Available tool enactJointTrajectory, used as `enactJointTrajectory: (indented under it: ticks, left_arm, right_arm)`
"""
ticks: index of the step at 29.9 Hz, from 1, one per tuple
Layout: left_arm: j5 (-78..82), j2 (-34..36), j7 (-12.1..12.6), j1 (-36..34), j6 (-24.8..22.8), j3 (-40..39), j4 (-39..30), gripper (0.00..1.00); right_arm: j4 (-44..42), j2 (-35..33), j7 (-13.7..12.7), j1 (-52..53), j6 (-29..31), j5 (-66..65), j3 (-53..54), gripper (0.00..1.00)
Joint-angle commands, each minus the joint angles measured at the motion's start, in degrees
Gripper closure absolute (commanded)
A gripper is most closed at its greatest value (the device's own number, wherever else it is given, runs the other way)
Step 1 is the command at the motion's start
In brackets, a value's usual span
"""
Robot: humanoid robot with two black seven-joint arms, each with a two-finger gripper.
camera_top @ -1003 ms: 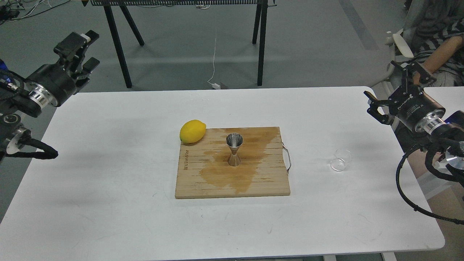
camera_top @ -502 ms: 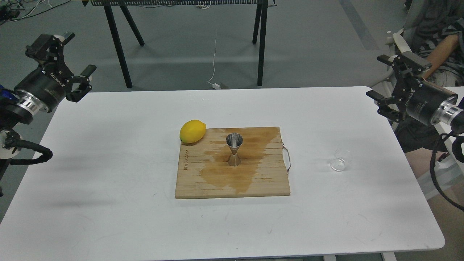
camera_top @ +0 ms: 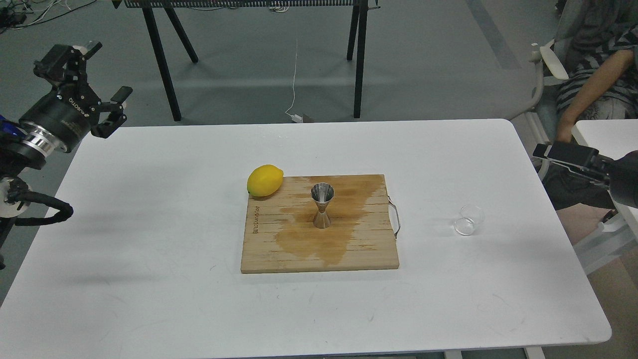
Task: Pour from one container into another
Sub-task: 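Lower the right gripper toward the clear glass cup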
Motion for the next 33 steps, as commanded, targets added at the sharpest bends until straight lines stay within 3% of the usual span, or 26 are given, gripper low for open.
enactJointTrajectory:
  ticks: [1, 6, 11, 14, 16, 22, 26, 29, 33]
  left_arm:
    - [-0.1, 0.1, 0.0, 0.1, 0.0, 0.0, 0.0, 0.00]
    - [-0.1, 0.5, 0.0, 0.2, 0.0, -0.1, -0.1, 0.00]
    - [-0.1, 0.9, 0.0, 0.4, 0.0, -0.1, -0.1, 0.00]
    - [-0.1, 1.2, 0.0, 0.5, 0.0, -0.2, -0.1, 0.00]
    - [-0.1, 1.3, 0.0, 0.5, 0.0, -0.2, -0.1, 0.00]
    - [-0.2, 2.0, 0.0, 0.5, 0.0, -0.2, -0.1, 0.00]
    - [-0.2, 2.0, 0.0, 0.5, 0.0, -0.2, -0.1, 0.00]
    - [-0.2, 2.0, 0.1, 0.5, 0.0, -0.3, -0.1, 0.00]
    - [-0.2, 2.0, 0.2, 0.5, 0.0, -0.2, -0.3, 0.00]
  right_arm:
    - [0.0, 0.1, 0.4, -1.1, -4.9, -7.1, -3.8, 0.01]
    - [-0.1, 0.7, 3.9, -2.2, -8.7, -3.6, -4.3, 0.01]
    - [0.9, 0.1, 5.3, -3.3, -9.3, 23.9, -4.4, 0.01]
    - [1.4, -1.6, 9.9, -3.7, -8.5, 37.9, -4.4, 0.02]
    - [1.3, -2.1, 12.5, -4.1, -5.8, 47.0, -4.4, 0.03]
    - [0.5, -2.2, 15.5, -6.3, -0.1, 75.5, -4.5, 0.05]
    - [0.1, -1.3, 19.1, -11.1, 6.8, 85.1, -4.6, 0.05]
    - [-2.2, 2.4, 21.1, -14.1, 11.2, 89.2, -4.6, 0.04]
    - [-9.2, 10.9, 21.4, -17.3, 14.0, 93.7, -4.5, 0.04]
